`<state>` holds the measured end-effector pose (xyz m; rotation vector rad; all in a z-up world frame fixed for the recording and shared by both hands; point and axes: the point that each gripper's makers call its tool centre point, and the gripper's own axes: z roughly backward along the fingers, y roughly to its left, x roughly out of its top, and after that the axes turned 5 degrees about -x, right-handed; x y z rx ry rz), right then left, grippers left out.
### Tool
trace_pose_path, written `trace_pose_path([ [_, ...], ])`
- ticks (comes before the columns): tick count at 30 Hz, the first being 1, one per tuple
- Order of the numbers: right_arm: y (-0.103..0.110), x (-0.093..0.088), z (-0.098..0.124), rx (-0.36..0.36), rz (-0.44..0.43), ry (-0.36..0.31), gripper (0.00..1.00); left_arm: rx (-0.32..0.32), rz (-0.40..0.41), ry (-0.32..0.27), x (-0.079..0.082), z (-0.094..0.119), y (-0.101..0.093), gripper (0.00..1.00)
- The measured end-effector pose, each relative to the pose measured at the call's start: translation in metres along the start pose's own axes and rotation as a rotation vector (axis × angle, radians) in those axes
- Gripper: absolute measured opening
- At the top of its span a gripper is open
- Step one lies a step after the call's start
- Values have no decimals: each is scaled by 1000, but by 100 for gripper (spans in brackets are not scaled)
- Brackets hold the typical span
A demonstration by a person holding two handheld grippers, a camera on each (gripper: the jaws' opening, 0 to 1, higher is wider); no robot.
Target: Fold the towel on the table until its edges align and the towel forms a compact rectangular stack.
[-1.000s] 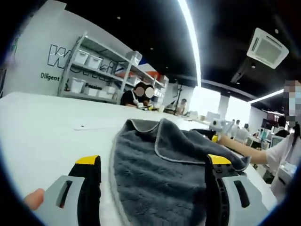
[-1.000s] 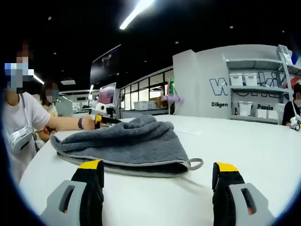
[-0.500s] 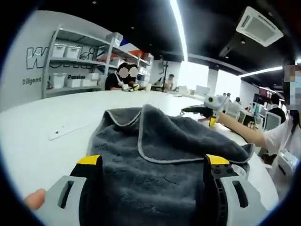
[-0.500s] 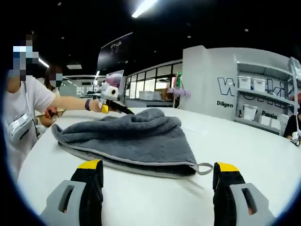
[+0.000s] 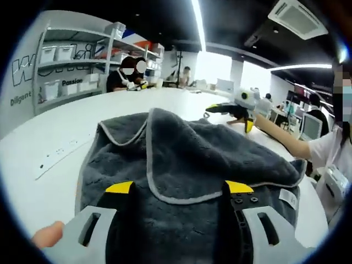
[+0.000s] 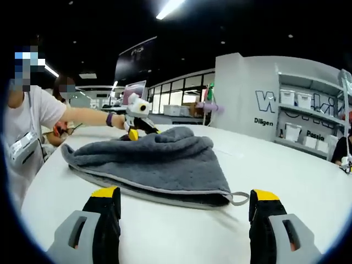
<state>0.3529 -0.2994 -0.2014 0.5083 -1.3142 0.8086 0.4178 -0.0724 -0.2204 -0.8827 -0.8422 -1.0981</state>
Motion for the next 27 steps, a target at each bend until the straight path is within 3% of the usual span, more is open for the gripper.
trace_pose_path([
  [8, 0, 1, -1, 4, -2, 1, 99, -31, 20, 15, -2, -6, -1, 48],
  [16, 1, -1, -2, 9, 4, 16, 99, -35, 30, 48, -7, -4, 0, 45],
  [27, 4, -2, -1, 11, -1, 19, 99, -41, 59, 30, -6, 3, 1, 35],
])
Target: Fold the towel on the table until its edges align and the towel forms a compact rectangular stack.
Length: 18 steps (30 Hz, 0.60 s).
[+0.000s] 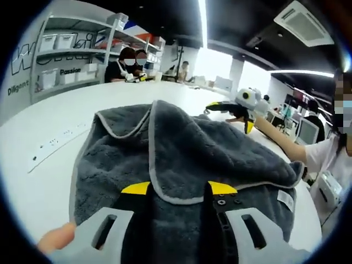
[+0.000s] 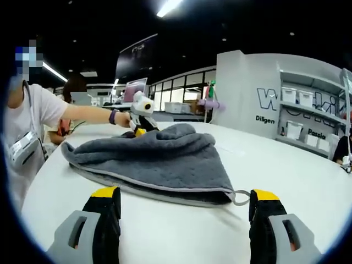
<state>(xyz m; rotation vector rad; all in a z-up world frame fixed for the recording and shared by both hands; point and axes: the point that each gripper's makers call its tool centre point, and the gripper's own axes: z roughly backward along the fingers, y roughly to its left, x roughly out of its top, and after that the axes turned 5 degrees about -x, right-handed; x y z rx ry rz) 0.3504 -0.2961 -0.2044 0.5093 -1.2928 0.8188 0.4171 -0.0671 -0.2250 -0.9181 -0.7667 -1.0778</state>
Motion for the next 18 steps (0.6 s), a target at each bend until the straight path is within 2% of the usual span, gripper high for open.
trace_pose_path([
  [6, 1, -1, 0, 0, -3, 6, 99, 5, 7, -21, -1, 3, -3, 22],
  [10, 2, -2, 0, 0, -3, 7, 99, 39, -12, 13, -9, 4, 0, 13],
  [13, 1, -1, 0, 0, -3, 4, 99, 45, -10, 18, -9, 4, 3, 7],
  [14, 1, -1, 0, -1, -2, 4, 99, 52, -3, 21, -10, 4, 5, 3],
  [16, 2, -1, 0, 0, 2, 4, 99, 59, 10, 25, -10, 4, 7, 3],
  [18, 3, -1, 0, -1, 7, 7, 99, 56, 62, 28, -11, 6, 6, 2],
])
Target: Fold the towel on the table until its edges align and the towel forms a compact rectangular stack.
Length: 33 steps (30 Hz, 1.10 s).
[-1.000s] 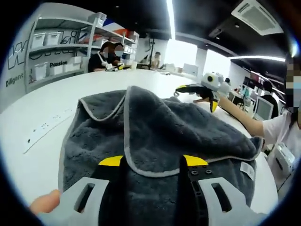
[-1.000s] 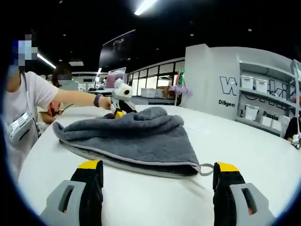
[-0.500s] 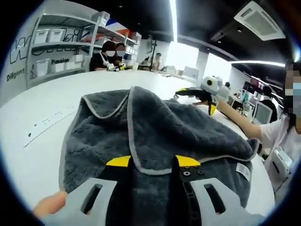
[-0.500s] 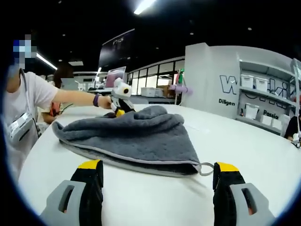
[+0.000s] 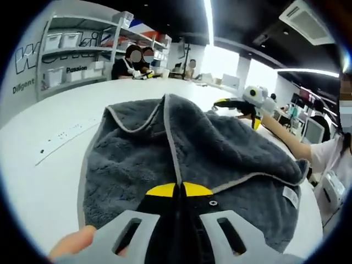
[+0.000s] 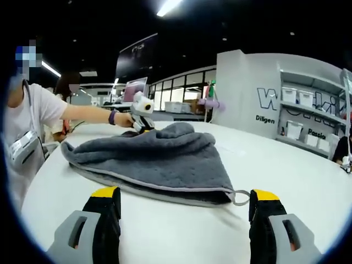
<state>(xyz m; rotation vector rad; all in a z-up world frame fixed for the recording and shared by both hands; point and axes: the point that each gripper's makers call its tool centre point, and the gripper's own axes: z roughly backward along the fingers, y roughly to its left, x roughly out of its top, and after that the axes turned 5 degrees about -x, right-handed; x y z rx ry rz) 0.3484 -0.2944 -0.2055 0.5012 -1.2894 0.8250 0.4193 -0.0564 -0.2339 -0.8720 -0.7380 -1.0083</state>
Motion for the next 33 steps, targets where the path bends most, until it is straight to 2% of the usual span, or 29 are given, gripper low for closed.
trace_pose_path([
  [4, 1, 1, 0, 2, 6, -1, 99, -9, 79, 3, -1, 5, -4, 2],
  [9, 2, -1, 1, 1, 3, 0, 99, 3, 136, 14, -6, 7, -17, 2],
  [16, 3, -2, 3, -5, 0, -7, 99, 5, 164, -11, -3, 14, -32, 2],
  [22, 0, -5, 3, -10, 0, 1, 99, -9, 190, -52, -8, 18, -48, 2],
  [26, -1, -3, 3, -17, 4, -4, 99, -12, 206, -54, -9, 24, -45, 2],
  [33, 2, -4, 2, -11, 11, 9, 99, -21, 249, -74, -12, 35, -56, 2],
])
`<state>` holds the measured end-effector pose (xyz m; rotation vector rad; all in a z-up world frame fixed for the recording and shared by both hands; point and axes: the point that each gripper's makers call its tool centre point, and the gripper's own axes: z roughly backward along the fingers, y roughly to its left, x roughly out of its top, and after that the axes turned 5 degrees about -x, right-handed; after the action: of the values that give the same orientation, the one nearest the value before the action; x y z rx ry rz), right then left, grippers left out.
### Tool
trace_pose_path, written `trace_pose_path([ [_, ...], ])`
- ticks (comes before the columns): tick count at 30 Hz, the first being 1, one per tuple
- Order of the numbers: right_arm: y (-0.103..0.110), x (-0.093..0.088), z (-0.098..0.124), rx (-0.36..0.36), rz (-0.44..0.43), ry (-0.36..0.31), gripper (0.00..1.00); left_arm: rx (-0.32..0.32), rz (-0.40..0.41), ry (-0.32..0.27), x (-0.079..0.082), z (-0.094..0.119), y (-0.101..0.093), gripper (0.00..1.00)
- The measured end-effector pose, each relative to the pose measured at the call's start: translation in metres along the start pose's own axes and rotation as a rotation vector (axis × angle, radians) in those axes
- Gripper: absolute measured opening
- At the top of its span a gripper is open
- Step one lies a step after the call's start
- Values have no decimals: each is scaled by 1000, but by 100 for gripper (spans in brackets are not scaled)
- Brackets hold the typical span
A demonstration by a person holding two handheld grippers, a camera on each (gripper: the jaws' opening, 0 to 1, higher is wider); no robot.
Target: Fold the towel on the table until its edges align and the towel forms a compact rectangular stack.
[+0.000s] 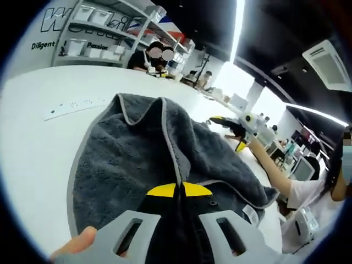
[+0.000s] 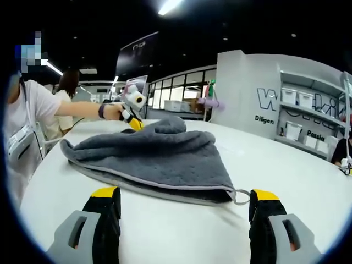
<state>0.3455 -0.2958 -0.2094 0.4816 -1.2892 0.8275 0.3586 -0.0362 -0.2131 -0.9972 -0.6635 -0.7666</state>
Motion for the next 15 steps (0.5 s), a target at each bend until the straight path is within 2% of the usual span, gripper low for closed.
trace_pose_path([
  [3, -2, 1, 0, -3, -3, -4, 99, 1, 24, -18, 0, 4, -3, 2],
  [5, -3, 2, 1, -3, -4, -7, 99, -14, 60, -38, 6, 8, -2, 2],
  [15, -4, 1, 1, -3, -3, -4, 99, -8, 70, -51, 12, 23, -5, 2],
])
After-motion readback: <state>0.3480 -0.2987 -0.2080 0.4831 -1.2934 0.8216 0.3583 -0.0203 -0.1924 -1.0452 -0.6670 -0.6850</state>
